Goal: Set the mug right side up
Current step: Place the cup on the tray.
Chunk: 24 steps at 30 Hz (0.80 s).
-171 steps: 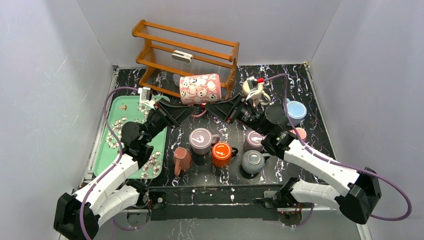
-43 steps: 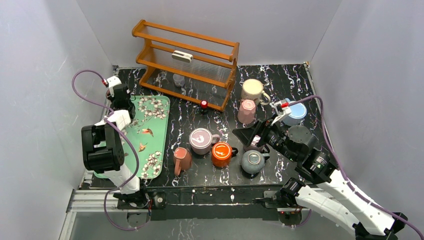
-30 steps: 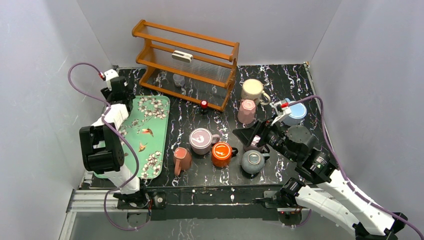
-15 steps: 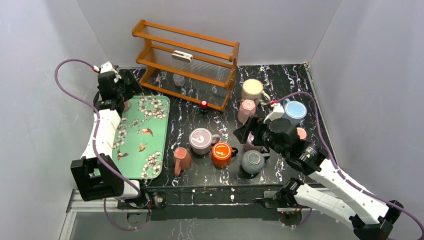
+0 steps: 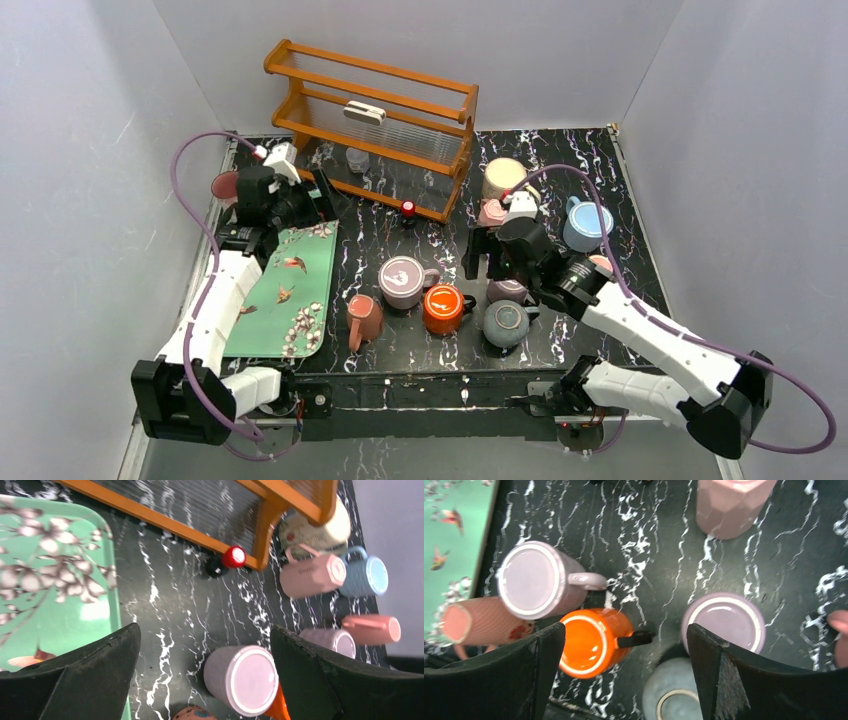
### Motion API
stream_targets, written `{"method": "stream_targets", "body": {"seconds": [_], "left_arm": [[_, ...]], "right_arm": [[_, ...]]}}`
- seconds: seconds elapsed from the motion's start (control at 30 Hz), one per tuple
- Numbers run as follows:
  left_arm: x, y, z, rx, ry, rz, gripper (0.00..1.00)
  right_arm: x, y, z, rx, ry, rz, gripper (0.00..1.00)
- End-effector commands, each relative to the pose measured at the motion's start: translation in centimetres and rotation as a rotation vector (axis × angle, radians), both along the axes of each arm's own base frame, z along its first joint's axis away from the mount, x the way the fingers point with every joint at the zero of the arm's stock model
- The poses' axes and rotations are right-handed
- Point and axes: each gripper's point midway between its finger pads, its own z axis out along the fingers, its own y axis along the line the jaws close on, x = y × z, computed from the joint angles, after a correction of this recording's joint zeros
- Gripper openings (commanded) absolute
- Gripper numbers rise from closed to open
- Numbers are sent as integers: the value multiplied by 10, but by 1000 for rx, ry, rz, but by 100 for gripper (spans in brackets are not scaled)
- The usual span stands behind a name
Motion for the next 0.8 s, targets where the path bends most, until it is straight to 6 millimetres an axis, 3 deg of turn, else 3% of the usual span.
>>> {"method": "stream_targets", "body": {"seconds": [0.0,0.23,0.37,0.77], "left_arm": [[-31,-33,-3,-15,5,-146,98],[-72,-82,2,-35,-35,-392,99],[-84,-89,2,-17,-89,-436,98],[-87,-86,-7,14,-178,-430,98]], "right_arm": [[36,1,32,-75,-175,-30,99],[73,5,46,-216,-322,7,99],[104,-7,38,-283,-310,3,99],[190,-87,8,-401,-169,-51,98]]}}
